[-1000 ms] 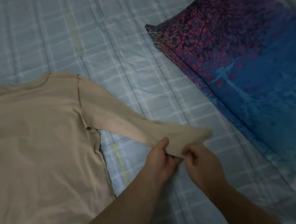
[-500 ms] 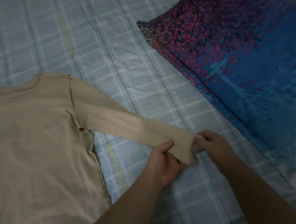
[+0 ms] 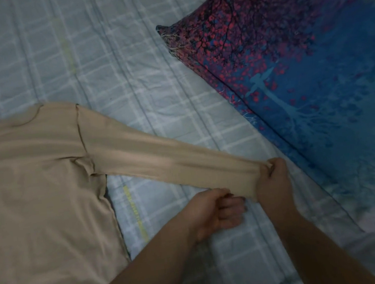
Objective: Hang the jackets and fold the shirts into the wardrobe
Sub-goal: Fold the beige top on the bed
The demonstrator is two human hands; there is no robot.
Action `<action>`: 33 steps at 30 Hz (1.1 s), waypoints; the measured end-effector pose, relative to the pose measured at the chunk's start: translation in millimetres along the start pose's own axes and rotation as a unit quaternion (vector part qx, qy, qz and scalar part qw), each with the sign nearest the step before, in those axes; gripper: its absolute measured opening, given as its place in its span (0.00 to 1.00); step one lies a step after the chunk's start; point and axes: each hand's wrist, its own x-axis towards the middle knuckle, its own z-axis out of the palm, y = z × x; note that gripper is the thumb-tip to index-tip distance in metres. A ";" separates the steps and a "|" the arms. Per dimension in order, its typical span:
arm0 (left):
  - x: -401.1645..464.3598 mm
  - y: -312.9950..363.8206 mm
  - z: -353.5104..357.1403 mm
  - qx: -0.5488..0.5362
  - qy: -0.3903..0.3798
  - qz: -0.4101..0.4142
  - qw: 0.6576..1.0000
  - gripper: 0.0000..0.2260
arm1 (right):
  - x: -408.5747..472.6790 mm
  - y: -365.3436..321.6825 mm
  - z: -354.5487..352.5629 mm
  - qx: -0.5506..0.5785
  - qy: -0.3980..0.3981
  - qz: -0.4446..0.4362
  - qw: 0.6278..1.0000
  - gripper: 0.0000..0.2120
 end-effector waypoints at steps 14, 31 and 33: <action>-89.1 81.7 -82.1 0.122 0.201 0.275 0.932 0.08 | -27.2 -68.1 4.3 0.199 0.047 0.010 0.979 0.05; -319.7 96.3 -398.2 0.443 0.476 0.425 0.629 0.21 | -224.3 -320.7 261.3 0.088 -0.102 -0.273 0.953 0.06; -348.4 96.7 -435.2 0.453 0.487 0.418 0.619 0.21 | -254.5 -344.5 303.2 0.077 -0.122 -0.292 0.946 0.07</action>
